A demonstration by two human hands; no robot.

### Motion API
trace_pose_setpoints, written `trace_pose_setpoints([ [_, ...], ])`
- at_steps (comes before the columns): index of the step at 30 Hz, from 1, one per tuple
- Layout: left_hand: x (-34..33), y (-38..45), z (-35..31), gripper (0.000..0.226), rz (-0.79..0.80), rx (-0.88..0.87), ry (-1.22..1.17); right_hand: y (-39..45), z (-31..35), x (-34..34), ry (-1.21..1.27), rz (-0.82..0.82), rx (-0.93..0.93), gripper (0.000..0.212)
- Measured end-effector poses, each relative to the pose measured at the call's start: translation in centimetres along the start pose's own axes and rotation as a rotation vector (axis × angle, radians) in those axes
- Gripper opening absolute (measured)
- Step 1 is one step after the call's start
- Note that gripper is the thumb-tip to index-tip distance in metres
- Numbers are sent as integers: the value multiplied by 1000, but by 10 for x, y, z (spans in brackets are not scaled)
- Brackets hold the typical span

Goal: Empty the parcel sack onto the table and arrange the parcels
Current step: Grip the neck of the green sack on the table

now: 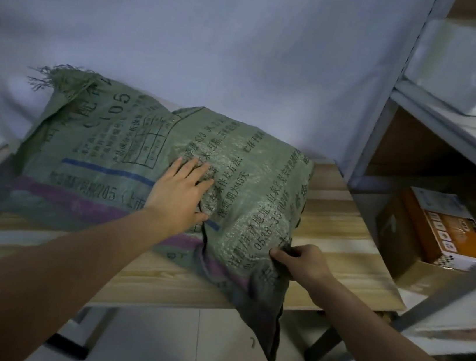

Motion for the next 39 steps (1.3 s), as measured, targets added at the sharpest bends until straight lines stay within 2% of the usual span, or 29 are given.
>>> trace_pose_setpoints([
  [3, 3, -13, -8, 72, -97, 14, -72, 10, -3, 6, -80, -52, 2, 23],
  [7, 9, -37, -8, 65, -224, 94, -174, 13, 12, 6, -203, -117, 95, 28],
  [11, 16, -59, -1, 75, -254, 136, -338, 6, 49, 13, -62, -179, 178, 31],
  [14, 30, -68, 4, 89, -234, 99, -601, 1, 98, 22, 45, -221, 250, 44],
  [17, 57, -75, 14, 90, -307, 103, -864, 0, 152, 24, 169, -228, 326, 40],
  [21, 100, -94, 31, 87, -386, 101, -1001, -11, 199, 8, 259, -191, 356, 32],
  [24, 128, -116, 52, 88, -427, 170, -886, -21, 223, -10, 300, -142, 361, 24],
  [26, 134, -123, 69, 84, -384, 277, -772, -27, 234, -26, 322, -83, 361, 19],
  [30, 147, -133, 108, 54, -405, 427, -660, -39, 248, -55, 372, 0, 364, 16],
  [32, 159, -136, 118, 43, -399, 451, -527, -43, 249, -61, 375, -7, 363, 17],
  [36, 181, -128, 108, 25, -356, 381, -191, -46, 250, -62, 431, -9, 374, 21],
  [39, 188, -119, 116, 21, -372, 449, -208, -47, 253, -62, 332, 20, 459, 21],
])
Point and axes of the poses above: each hand's wrist, its own y-axis towards the middle knuckle, its own x-axis out of the back of the hand, z = x × y, the point moved 10 cm from there along y, towards the middle knuckle, and after that the axes turned 2 degrees about z, right-handed, at the moved point
